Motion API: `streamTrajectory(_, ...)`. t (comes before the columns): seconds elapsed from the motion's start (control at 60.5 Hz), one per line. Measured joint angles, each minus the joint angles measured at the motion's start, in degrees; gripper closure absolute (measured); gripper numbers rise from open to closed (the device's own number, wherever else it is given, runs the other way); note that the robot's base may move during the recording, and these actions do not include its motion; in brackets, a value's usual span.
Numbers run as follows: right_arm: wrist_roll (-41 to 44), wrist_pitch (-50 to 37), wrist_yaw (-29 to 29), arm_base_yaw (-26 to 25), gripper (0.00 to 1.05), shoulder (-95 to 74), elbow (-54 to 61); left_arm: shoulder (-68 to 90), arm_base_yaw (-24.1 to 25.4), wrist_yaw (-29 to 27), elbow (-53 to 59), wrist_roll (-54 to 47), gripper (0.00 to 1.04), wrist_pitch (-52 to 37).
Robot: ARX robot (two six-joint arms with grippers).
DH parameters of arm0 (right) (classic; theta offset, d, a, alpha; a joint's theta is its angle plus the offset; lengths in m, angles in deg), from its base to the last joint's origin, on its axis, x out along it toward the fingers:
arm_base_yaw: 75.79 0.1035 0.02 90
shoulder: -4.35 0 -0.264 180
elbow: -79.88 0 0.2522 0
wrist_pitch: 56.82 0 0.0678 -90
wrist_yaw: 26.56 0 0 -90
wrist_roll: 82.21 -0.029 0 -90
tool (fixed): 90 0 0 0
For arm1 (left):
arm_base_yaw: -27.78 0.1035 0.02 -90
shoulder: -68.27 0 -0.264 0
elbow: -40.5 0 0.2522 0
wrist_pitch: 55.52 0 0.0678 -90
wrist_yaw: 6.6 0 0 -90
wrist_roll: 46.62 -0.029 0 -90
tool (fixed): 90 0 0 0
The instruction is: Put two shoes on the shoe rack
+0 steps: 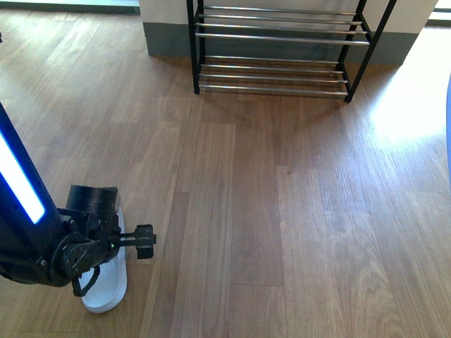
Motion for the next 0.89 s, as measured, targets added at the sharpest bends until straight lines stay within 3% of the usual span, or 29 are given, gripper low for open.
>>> streamTrajectory(0.182,0.0,0.0,0.0,0.0,1.03,0.0,0.0,-0.5,-1.4,-2.4,4.3,2.1,0.09,-5.3)
streamTrajectory(0.892,0.0,0.0,0.0,0.0,1.03,0.0,0.0,-2.0,-4.1,-5.9,8.4,5.9,0.09,-8.5)
